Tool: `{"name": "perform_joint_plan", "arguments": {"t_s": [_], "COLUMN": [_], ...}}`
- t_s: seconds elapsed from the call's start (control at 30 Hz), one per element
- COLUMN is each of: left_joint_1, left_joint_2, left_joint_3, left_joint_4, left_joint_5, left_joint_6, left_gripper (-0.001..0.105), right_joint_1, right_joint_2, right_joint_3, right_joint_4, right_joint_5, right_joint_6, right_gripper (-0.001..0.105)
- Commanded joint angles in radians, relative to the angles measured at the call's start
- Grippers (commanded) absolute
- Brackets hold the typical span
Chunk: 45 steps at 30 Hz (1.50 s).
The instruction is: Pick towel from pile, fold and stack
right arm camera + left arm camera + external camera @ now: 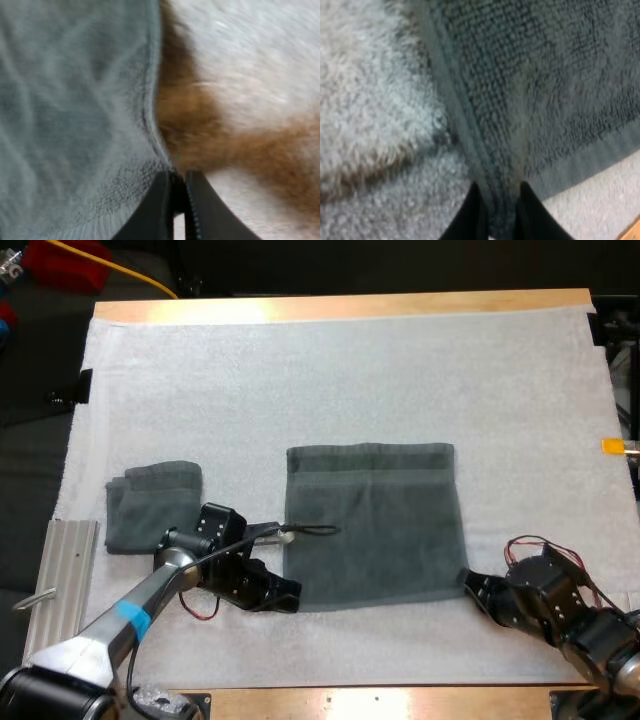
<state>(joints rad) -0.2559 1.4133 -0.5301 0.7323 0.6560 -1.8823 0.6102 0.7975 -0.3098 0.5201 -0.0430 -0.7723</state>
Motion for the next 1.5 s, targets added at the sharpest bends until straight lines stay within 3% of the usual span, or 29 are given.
{"name": "perform_joint_plan", "arguments": {"t_s": [0.0,0.33,0.57,0.87,1.17,1.27,1.47], "left_joint_1": [-0.005,-0.005,-0.005,-0.005,-0.005,-0.005,-0.005], "left_joint_2": [-0.016,-0.096,-0.117,-0.117,-0.052,-0.003,0.080], "left_joint_3": [0.001,0.001,0.001,-0.009,-0.122,-0.168,-0.255], "left_joint_4": [0.028,0.136,0.189,0.181,0.179,0.179,0.169], "left_joint_5": [-0.023,-0.027,-0.012,0.034,0.063,0.063,0.077], "left_joint_6": [0.013,0.063,0.087,0.087,0.055,0.049,0.011], "left_gripper": [0.002,0.003,0.003,0.003,0.003,0.003,0.003], "right_joint_1": [0.001,0.007,0.099,0.148,0.134,0.081,-0.075], "right_joint_2": [-0.007,-0.007,-0.031,-0.031,-0.031,-0.025,0.035], "right_joint_3": [-0.016,-0.028,-0.028,-0.028,-0.028,-0.028,-0.028], "right_joint_4": [0.029,0.098,0.105,0.061,-0.099,-0.132,-0.250], "right_joint_5": [-0.005,-0.075,-0.081,-0.098,-0.104,-0.105,-0.222], "right_joint_6": [-0.016,-0.015,-0.007,0.098,0.281,0.307,0.307], "right_gripper": [0.000,0.000,0.000,0.000,0.000,0.000,0.000]}}
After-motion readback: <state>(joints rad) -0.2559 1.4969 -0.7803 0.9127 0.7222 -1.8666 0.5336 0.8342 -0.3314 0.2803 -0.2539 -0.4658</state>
